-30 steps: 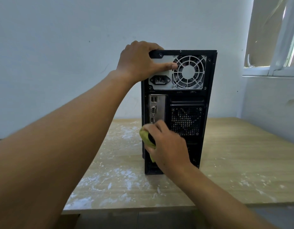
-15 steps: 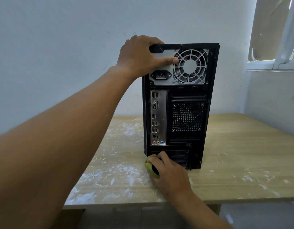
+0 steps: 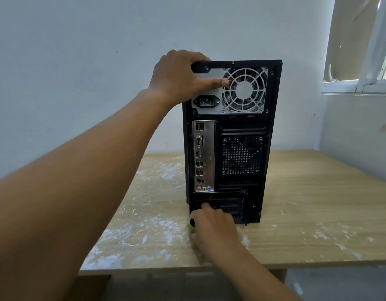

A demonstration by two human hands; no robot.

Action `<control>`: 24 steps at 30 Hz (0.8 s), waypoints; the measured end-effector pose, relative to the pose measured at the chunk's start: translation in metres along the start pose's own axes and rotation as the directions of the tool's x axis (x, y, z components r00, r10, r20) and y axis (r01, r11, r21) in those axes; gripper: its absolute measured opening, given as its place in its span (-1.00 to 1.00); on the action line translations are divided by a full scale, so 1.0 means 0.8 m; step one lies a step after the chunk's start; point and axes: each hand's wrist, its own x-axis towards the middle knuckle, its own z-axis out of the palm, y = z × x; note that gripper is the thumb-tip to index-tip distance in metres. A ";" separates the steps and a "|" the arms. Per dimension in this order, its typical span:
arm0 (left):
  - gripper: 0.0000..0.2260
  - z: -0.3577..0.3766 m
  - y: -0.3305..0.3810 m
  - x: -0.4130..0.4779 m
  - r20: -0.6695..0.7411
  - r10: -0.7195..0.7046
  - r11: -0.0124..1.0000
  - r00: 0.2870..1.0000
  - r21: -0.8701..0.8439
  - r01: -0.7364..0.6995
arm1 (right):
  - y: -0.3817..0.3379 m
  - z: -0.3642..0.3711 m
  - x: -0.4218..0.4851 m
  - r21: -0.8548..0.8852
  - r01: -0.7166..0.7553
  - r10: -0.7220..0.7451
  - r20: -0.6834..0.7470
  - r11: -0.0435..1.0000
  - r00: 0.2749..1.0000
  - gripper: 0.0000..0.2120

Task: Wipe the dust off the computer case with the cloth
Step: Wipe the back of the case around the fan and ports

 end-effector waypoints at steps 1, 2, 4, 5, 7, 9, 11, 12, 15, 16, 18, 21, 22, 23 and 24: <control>-0.37 0.000 0.000 0.000 0.000 -0.001 1.000 1.000 -0.001 0.001 | 0.000 -0.001 0.001 -0.006 0.004 -0.004 -0.002 1.000 1.000 -0.78; -0.37 0.000 0.000 0.000 -0.001 -0.004 1.000 1.000 -0.003 0.004 | 0.000 -0.001 0.001 -0.007 0.007 -0.007 -0.011 1.000 1.000 -0.78; -0.35 0.000 0.000 0.001 0.001 -0.007 1.000 1.000 -0.005 0.007 | 0.003 0.003 -0.005 0.029 0.028 -0.026 -0.056 0.999 0.998 -0.76; -0.34 0.000 0.000 0.001 0.001 -0.007 1.000 1.000 -0.004 0.007 | 0.006 0.007 -0.010 0.063 0.036 -0.031 -0.089 0.997 0.996 -0.73; -0.35 0.000 0.001 0.000 -0.001 -0.005 1.000 1.000 0.002 0.005 | 0.015 0.020 -0.021 0.166 0.024 0.005 -0.171 0.986 0.985 -0.66; -0.38 -0.001 0.002 -0.001 0.001 0.000 1.000 1.000 0.004 0.000 | 0.021 0.030 -0.026 0.257 -0.006 0.075 -0.257 0.966 0.964 -0.64; -0.38 -0.002 0.003 -0.002 0.009 0.006 1.000 1.000 0.001 -0.006 | 0.022 0.037 -0.025 0.315 -0.012 0.114 -0.307 0.949 0.945 -0.65; -0.39 -0.002 0.003 -0.003 0.009 0.007 1.000 1.000 0.002 -0.007 | 0.022 0.039 -0.024 0.339 -0.010 0.129 -0.331 0.941 0.935 -0.67; -0.39 -0.002 0.003 -0.002 0.001 0.005 1.000 1.000 0.000 -0.005 | 0.025 0.041 -0.022 0.449 -0.026 0.244 -0.436 0.893 0.866 -0.70; -0.39 -0.002 0.002 -0.002 0.000 0.004 1.000 1.000 -0.002 -0.004 | 0.027 0.042 -0.021 0.511 -0.021 0.307 -0.482 0.860 0.821 -0.70; -0.38 -0.001 0.003 -0.002 -0.001 0.004 1.000 1.000 -0.006 -0.004 | 0.028 0.040 -0.021 0.585 0.048 0.376 -0.580 0.809 0.723 -0.62; -0.36 -0.001 0.002 -0.002 -0.005 0.006 1.000 1.000 -0.008 -0.006 | 0.025 0.035 -0.018 0.523 0.125 0.291 -0.638 0.843 0.713 -0.57; -0.35 -0.001 0.002 -0.002 -0.008 0.004 1.000 1.000 -0.006 -0.004 | 0.024 0.036 -0.017 0.501 0.115 0.257 -0.612 0.858 0.748 -0.59; -0.36 -0.001 0.003 -0.003 -0.009 0.002 1.000 1.000 -0.005 -0.002 | 0.023 0.037 -0.017 0.481 0.095 0.232 -0.574 0.872 0.785 -0.63; -0.36 -0.001 0.003 -0.003 -0.009 0.001 1.000 1.000 -0.002 -0.001 | 0.024 0.039 -0.016 0.458 0.073 0.211 -0.538 0.886 0.816 -0.65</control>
